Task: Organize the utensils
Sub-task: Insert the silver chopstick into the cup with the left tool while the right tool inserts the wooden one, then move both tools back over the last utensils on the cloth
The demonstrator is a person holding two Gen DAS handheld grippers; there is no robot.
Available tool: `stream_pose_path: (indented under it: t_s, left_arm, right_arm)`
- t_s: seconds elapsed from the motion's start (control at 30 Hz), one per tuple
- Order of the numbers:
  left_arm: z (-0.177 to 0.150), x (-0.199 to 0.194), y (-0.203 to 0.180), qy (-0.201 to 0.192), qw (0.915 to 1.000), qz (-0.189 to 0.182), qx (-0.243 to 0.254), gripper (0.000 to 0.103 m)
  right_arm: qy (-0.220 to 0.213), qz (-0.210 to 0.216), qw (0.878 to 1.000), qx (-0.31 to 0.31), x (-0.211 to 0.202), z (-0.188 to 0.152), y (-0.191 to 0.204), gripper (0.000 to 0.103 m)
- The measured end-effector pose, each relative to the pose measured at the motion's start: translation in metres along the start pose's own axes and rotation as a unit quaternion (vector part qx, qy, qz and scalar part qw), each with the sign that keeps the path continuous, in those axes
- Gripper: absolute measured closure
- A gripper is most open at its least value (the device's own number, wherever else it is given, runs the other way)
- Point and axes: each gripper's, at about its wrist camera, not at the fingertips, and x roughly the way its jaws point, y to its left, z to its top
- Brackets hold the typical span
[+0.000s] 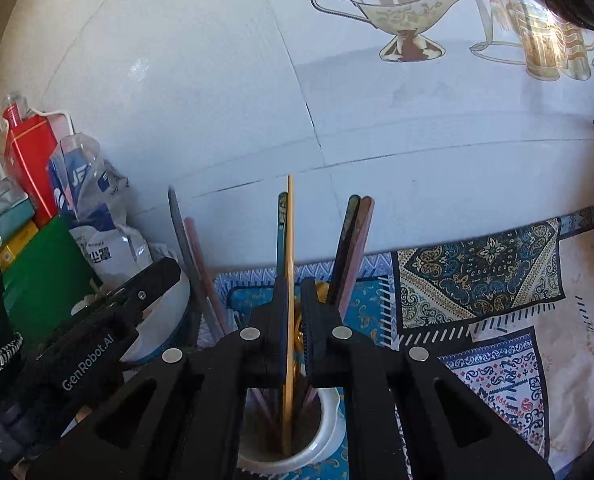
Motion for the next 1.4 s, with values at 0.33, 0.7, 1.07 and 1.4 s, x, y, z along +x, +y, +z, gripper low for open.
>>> stream_pose_path:
  t_s: [0.33,0.7,1.07,1.4]
  left_arm:
    - [-0.011,-0.028,-0.021,0.048,0.9977,0.011,0.047,0.099]
    - [-0.012,-0.092,-0.059,0.094,0.9928,0.011,0.073,0.054]
    - [-0.053,-0.094,-0.129,0.165,0.9795,-0.002,0.115,0.049]
    - [-0.127,-0.044,-0.184,0.286,0.9455,-0.031,0.152,0.049]
  right_arm:
    - [0.073,-0.014,0.996,-0.058,-0.027,-0.009,-0.008,0.097]
    - [0.082,-0.016,0.991,-0.100,-0.106,0.000,-0.028,0.073]
    - [0.088,-0.068,0.988,-0.107,-0.177,-0.012,-0.077,0.064]
    - [0.134,-0.131,0.981,-0.055,-0.192,-0.051,-0.145,0.064]
